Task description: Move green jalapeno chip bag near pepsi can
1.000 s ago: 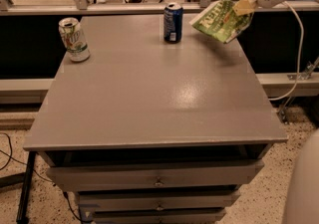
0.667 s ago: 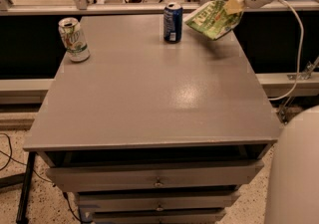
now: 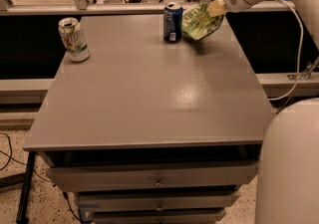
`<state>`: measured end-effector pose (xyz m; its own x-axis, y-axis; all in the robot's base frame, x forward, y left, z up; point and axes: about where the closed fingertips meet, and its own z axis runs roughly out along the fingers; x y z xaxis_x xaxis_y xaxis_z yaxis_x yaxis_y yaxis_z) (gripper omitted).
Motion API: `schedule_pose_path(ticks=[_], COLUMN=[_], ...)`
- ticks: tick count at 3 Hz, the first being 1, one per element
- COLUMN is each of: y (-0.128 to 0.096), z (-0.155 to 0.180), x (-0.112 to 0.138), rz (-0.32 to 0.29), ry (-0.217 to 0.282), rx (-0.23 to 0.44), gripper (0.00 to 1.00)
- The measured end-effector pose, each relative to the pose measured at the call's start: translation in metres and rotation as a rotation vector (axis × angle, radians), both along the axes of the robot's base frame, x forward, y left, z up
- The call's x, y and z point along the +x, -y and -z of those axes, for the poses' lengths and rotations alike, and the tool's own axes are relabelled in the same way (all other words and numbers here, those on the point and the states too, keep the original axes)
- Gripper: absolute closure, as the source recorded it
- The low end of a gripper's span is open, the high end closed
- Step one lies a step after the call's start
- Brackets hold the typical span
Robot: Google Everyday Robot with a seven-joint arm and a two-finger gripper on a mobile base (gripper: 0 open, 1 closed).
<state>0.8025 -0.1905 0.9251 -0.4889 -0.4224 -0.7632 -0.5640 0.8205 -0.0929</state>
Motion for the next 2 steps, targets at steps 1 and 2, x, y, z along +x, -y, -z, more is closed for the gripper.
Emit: schedule_pose_path(ticks=[1,2], y=[-0.012,-0.021], z=[0.010,0.021], x=[-0.002,-0.007], rz=[0.006,0.004], ry=[-0.018,-0.040], rx=[0.034,0.059], gripper=[0.61,0.38])
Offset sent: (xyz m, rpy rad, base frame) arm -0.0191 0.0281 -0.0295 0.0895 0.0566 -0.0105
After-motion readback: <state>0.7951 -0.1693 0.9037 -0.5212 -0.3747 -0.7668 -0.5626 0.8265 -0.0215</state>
